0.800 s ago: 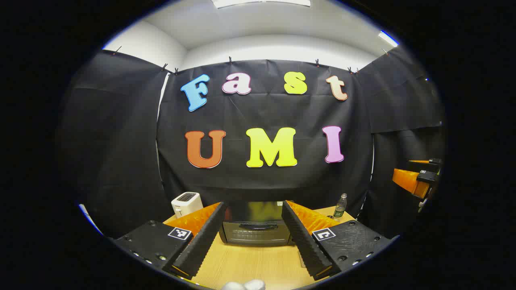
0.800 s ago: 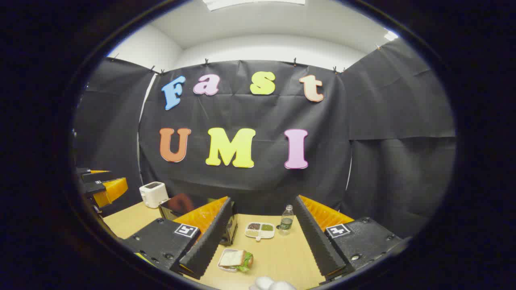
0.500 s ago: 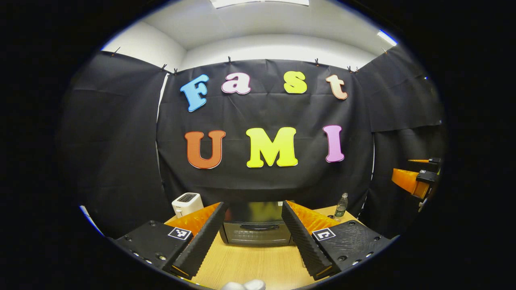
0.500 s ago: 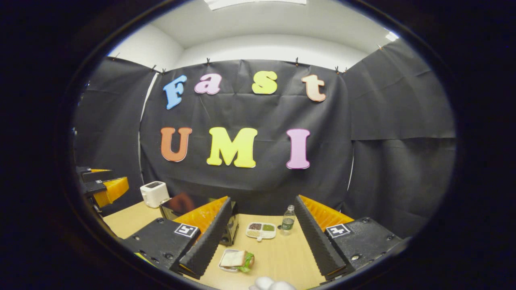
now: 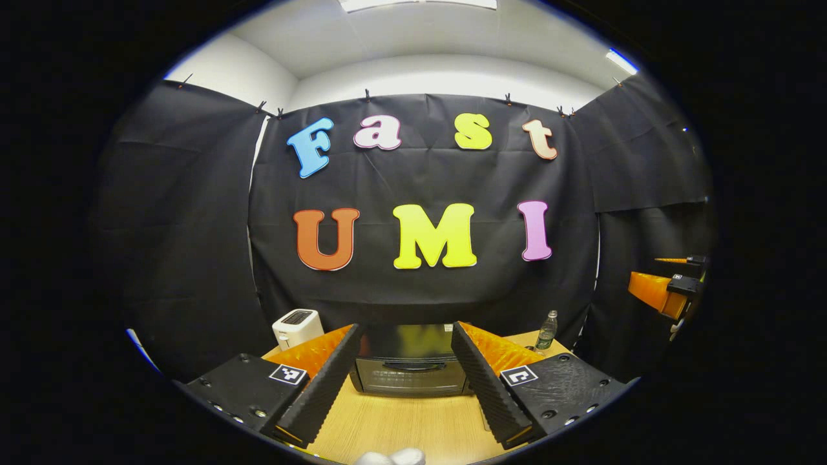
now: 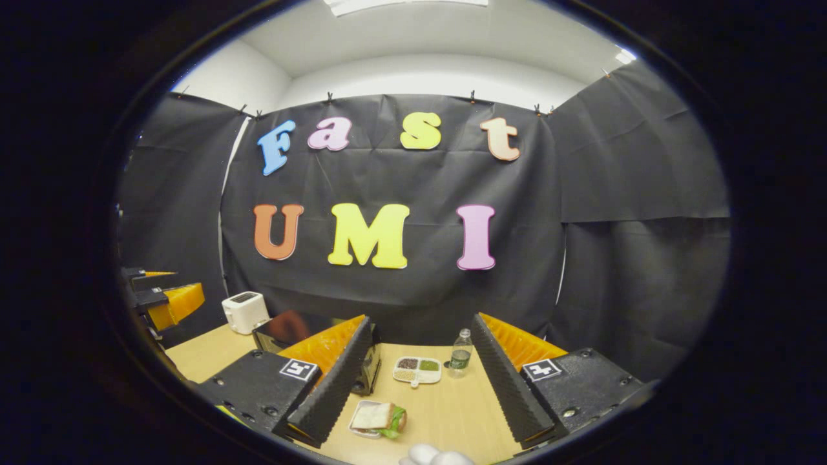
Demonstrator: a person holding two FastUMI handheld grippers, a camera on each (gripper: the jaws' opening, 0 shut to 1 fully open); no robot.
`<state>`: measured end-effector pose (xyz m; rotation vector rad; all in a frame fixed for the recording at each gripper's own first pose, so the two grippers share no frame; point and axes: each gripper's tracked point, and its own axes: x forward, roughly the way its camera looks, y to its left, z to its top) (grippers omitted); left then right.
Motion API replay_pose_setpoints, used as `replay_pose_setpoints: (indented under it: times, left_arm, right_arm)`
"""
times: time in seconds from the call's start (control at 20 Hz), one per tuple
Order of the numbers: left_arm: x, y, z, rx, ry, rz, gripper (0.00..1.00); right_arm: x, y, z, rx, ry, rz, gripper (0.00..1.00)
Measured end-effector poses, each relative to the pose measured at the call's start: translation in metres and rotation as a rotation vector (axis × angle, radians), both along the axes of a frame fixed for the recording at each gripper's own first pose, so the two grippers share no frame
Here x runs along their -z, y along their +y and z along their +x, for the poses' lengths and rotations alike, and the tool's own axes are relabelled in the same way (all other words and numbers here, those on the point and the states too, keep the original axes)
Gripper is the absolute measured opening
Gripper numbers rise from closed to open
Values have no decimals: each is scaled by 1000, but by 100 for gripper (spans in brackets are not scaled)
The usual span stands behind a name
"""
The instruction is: Open the electric oven with the left hand, put the food in, and close the electric oven.
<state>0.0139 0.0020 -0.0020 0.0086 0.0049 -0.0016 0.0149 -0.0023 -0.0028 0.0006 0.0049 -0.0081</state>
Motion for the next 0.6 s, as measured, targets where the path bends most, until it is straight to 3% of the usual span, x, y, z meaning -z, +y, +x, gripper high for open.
replay_pose_setpoints:
  times: [0.3,0.6]
  left_arm:
    - [17,1,18,6,11,4,93]
    - [67,-7,65,37,61,-31,93]
  right_arm:
    - [-2,2,4,-8,-7,8,94]
    - [-10,-8,3,2,-17,-5,94]
